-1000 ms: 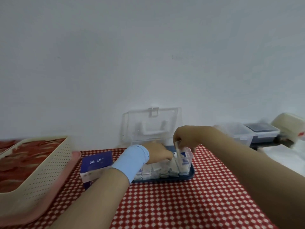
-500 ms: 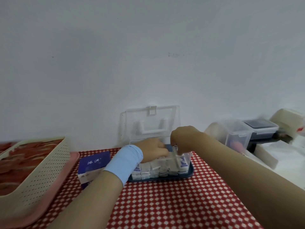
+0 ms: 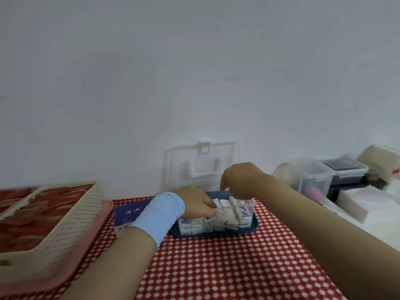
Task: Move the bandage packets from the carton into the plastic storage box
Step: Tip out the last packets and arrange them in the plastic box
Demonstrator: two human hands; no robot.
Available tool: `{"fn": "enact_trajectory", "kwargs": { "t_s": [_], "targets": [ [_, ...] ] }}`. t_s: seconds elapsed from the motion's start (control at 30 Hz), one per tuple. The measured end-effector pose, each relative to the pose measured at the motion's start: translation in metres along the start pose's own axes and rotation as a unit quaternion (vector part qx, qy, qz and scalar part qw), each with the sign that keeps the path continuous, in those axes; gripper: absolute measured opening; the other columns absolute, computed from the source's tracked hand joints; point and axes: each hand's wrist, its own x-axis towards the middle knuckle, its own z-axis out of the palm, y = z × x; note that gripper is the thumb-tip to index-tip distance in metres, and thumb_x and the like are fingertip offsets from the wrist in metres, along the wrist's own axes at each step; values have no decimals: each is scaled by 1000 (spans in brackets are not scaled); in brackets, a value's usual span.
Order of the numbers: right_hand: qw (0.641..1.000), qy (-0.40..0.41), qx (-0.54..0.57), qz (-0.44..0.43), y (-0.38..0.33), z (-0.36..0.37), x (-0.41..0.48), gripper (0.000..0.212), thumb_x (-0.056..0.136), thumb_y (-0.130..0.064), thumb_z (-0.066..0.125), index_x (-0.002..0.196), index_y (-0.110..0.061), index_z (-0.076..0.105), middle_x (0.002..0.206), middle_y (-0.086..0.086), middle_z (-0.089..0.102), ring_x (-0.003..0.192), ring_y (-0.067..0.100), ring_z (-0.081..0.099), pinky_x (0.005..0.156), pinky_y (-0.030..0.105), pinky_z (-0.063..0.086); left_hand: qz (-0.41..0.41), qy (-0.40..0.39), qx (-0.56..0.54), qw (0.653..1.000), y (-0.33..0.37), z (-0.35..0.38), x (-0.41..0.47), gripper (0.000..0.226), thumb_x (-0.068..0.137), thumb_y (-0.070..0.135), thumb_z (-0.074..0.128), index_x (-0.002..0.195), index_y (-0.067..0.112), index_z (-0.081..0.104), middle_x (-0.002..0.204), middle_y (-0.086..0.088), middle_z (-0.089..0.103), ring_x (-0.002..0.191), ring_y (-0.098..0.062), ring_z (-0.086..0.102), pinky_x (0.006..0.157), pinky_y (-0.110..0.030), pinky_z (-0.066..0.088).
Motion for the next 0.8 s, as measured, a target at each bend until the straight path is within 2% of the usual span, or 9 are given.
{"fn": "enact_trajectory", "kwargs": {
  "t_s": [0.07, 0.13, 0.23, 0.33, 0.4, 0.5, 0.57, 0.67, 0.8],
  "targets": [
    [1000, -17, 8, -23, -9, -3, -3, 43, 93, -10, 52, 124, -36, 67, 119, -6, 66, 99, 16, 60, 85, 29, 51, -13, -6, 18, 1000, 0, 1, -2, 43, 92, 41, 52, 132, 27, 62, 145, 4, 51, 129, -21, 47, 108, -37, 37],
    [998, -49, 18, -29, -15, 1, -3, 53, 90, -3, 49, 123, -40, 68, 116, -2, 62, 93, 17, 53, 82, 28, 47, -22, -13, 20, 999, -1, 2, -4, 37, 91, 44, 51, 116, 24, 71, 133, 1, 58, 118, -24, 53, 102, -39, 43],
    [994, -97, 39, -22, -15, 14, 2, 66, 86, 3, 43, 125, -46, 64, 120, -1, 59, 102, 21, 47, 95, 35, 46, -26, -5, 10, 1000, -6, 5, -4, 39, 81, 51, 50, 84, 18, 70, 110, -9, 64, 102, -30, 60, 91, -43, 50],
    [991, -126, 38, -24, -16, 17, 2, 74, 86, 5, 38, 131, -49, 58, 126, 0, 55, 112, 24, 42, 104, 42, 42, -28, 10, 4, 1000, -8, 8, -4, 34, 83, 49, 52, 65, 21, 62, 106, -13, 65, 97, -31, 61, 86, -42, 50],
    [989, -138, 47, -24, -17, 14, 2, 76, 86, 8, 35, 132, -48, 57, 132, 1, 54, 117, 27, 44, 102, 40, 43, -24, 10, 4, 1000, -9, 8, -4, 30, 86, 45, 53, 70, 22, 65, 106, -12, 65, 94, -28, 61, 86, -42, 50],
    [985, -142, 89, -28, -18, 9, -1, 76, 85, 12, 33, 132, -41, 61, 143, 0, 54, 117, 24, 55, 94, 33, 49, -6, 15, 2, 1000, -11, 8, -4, 38, 82, 47, 51, 100, 23, 75, 112, -3, 66, 102, -25, 61, 92, -41, 50],
    [982, -130, 133, -32, -16, 4, -4, 74, 85, 15, 34, 128, -36, 65, 142, -3, 56, 121, 20, 56, 99, 31, 48, 7, 28, -7, 1000, -11, 6, -6, 39, 85, 44, 53, 114, 27, 73, 122, 4, 65, 107, -20, 59, 95, -36, 48],
    [973, -44, 225, 4, -5, -7, -6, 65, 85, 16, 37, 118, -28, 72, 121, -13, 64, 108, 8, 59, 90, 22, 46, 27, 87, -66, 994, -12, -7, -13, 33, 89, 32, 57, 119, 29, 70, 127, 8, 60, 114, -15, 55, 99, -31, 41],
    [923, 187, 297, 159, 19, -10, 1, 40, 90, 1, 44, 103, -24, 72, 114, -1, 67, 100, 18, 63, 90, 31, 52, 0, 261, -133, 956, -15, -35, -22, 22, 92, 19, 52, 100, 20, 72, 106, 5, 62, 100, -16, 59, 88, -27, 43]
  ]
}}
